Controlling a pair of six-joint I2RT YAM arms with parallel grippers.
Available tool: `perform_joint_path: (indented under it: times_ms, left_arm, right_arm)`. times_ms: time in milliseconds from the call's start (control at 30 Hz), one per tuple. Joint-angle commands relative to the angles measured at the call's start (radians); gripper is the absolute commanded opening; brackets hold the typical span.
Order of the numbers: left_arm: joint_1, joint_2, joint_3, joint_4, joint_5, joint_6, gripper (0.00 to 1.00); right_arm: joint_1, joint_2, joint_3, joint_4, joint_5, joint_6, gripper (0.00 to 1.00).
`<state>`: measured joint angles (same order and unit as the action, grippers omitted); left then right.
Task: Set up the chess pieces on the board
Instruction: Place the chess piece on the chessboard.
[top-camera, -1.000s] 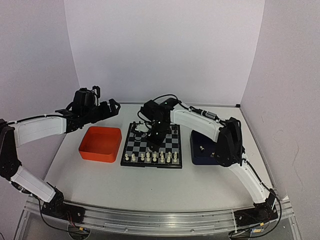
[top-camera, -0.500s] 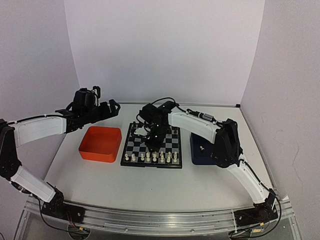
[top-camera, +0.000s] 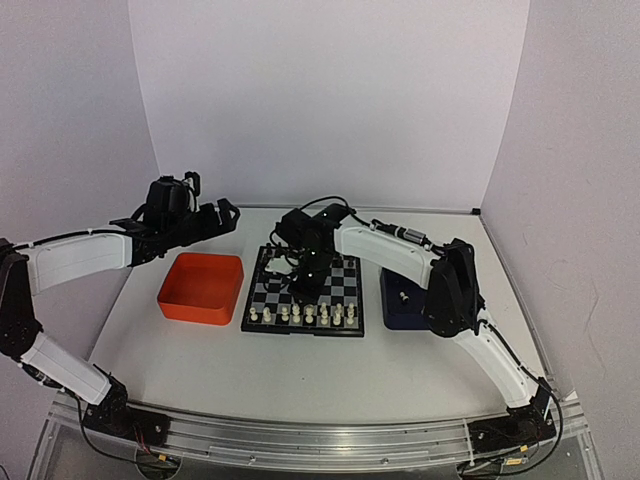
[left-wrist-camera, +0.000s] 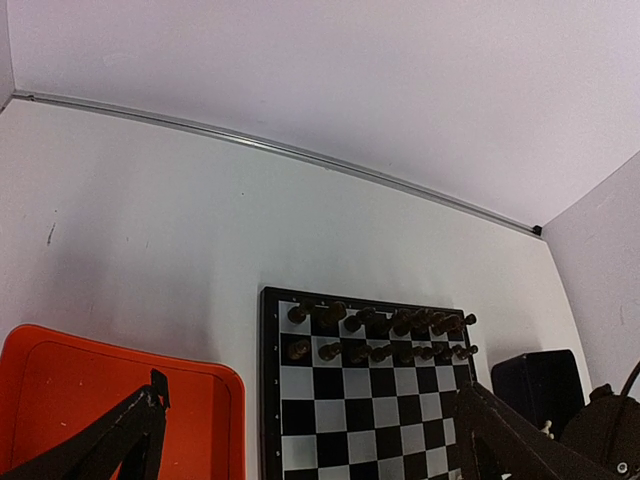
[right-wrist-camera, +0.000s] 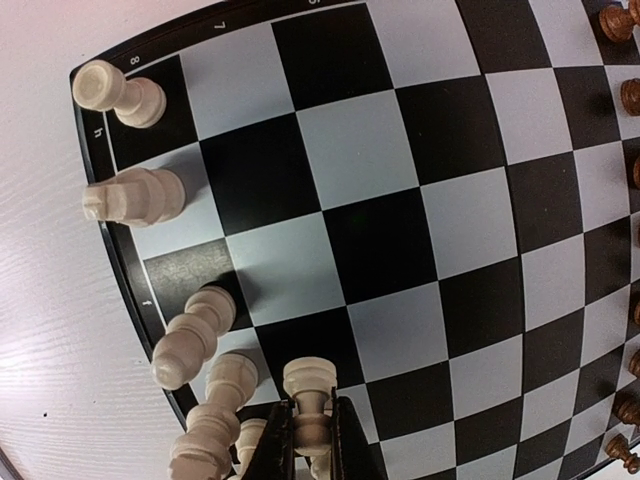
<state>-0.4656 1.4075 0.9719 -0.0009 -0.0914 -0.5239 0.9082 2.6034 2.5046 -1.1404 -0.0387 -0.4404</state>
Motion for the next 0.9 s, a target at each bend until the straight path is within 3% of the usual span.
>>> perform_joint_path:
  times_ms: [0,867]
  left_arm:
    - [0.004,-0.043,-0.005,0.007,-0.02,0.006,1.0]
    - [0.004,-0.073,-0.022,-0.018,-0.012,0.004,1.0]
  right_arm:
    - [0.007,0.015,0.021,0.006,-0.008,-0.008,0.07]
    - [0.013,-0.024,0.018,0.018,0.02,-0.001,0.26]
